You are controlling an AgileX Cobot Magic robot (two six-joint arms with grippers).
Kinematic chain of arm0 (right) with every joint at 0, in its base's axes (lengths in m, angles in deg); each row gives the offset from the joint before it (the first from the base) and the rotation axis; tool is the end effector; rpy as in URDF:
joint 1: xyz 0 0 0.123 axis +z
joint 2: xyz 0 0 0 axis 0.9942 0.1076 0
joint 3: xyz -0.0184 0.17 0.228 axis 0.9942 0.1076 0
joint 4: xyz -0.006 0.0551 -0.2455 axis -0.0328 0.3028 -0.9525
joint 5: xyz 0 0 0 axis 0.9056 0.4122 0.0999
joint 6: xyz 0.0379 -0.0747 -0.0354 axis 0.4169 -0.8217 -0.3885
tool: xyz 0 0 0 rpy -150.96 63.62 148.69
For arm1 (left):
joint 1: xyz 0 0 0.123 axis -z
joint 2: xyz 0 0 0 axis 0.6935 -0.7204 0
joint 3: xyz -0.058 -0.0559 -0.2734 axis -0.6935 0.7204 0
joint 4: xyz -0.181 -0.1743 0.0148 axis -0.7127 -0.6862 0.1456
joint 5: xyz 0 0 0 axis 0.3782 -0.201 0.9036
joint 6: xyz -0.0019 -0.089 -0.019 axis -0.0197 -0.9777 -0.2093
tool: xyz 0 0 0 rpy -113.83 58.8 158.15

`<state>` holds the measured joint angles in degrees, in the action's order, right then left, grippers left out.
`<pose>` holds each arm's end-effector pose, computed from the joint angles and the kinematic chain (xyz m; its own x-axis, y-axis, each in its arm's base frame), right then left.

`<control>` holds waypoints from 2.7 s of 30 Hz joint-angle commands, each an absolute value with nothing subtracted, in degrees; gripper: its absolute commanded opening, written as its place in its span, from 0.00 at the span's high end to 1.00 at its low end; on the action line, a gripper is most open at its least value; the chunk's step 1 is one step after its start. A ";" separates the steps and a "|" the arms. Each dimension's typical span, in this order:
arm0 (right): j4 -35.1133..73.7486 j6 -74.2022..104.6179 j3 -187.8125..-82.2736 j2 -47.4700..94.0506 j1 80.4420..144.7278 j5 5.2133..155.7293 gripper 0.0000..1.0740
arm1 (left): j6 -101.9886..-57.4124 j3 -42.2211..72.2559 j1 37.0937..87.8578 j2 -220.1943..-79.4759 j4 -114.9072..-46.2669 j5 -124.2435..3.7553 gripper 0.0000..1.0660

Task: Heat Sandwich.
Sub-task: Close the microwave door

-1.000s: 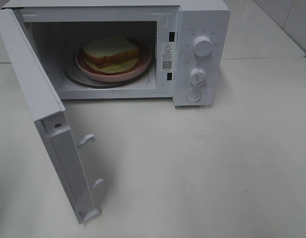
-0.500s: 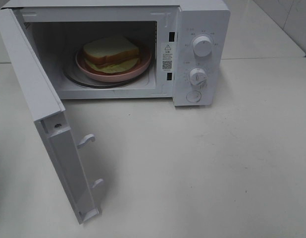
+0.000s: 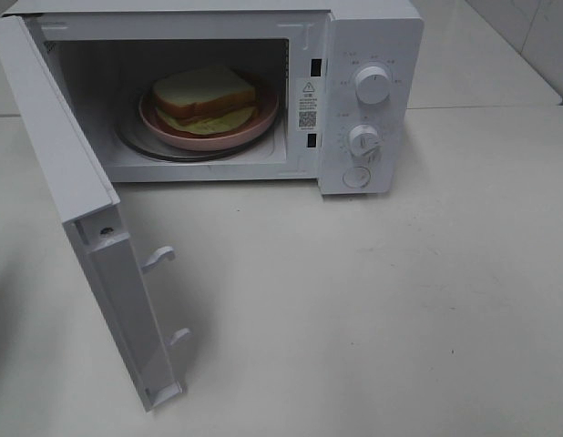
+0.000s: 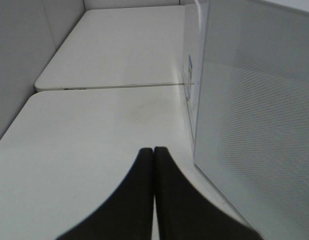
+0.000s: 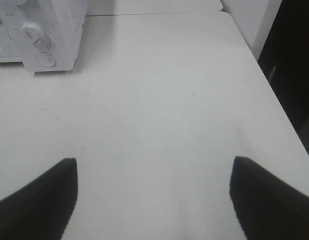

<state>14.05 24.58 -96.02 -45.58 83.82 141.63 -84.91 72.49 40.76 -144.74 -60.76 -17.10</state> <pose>-0.0037 -0.0069 0.2817 -0.4013 0.0365 -0.9152 0.0835 0.9965 0.0032 0.1873 0.0058 0.2073 -0.2363 0.0393 -0.9709 0.0043 0.9992 0.0394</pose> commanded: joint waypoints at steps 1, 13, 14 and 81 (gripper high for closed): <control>14.16 24.29 -95.97 -47.13 83.36 140.83 0.29 | -88.70 72.60 40.65 -147.83 -55.61 -12.06 1.00; 14.16 24.29 -95.97 -47.13 83.36 140.83 0.29 | -92.65 70.88 42.31 -159.46 -45.29 -0.03 1.00; 14.16 24.29 -95.97 -47.13 83.36 140.83 0.29 | -92.53 70.25 43.34 -160.38 -45.24 -0.03 1.00; 14.16 24.29 -95.97 -47.13 83.42 140.83 0.30 | -84.23 18.63 82.59 -200.77 -77.09 -7.02 1.00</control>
